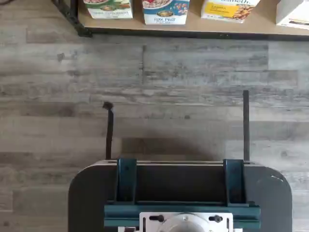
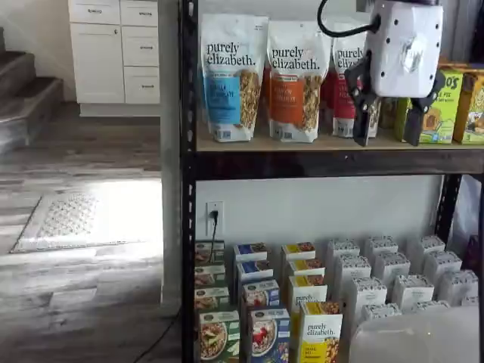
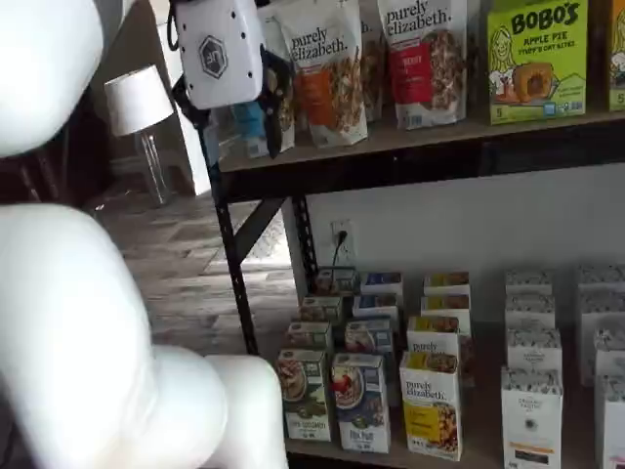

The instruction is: Pick up the blue and white box that is on the bottom shelf, the second box from the left

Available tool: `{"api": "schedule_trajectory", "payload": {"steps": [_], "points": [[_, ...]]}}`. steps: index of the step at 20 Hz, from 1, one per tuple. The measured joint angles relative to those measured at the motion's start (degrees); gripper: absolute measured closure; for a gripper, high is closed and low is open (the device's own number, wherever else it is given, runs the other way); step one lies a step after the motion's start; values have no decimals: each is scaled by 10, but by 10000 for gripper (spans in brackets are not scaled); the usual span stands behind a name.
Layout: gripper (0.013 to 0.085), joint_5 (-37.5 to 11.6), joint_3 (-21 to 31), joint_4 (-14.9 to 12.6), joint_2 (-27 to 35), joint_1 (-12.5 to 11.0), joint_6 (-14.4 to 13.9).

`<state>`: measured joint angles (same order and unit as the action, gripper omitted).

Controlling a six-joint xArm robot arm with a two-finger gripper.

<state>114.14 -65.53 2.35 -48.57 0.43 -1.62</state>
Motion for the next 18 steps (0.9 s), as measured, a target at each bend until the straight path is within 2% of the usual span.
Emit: {"api": "schedule_trajectory", "payload": {"steps": [3,8,13,18], "points": [[130,9,-4,21,5,-19,10],[130,3,0,22,2,-24,15],[130,-11,13,17,1,-17,11],[130,-48,42,7,0,1,-2]]}}
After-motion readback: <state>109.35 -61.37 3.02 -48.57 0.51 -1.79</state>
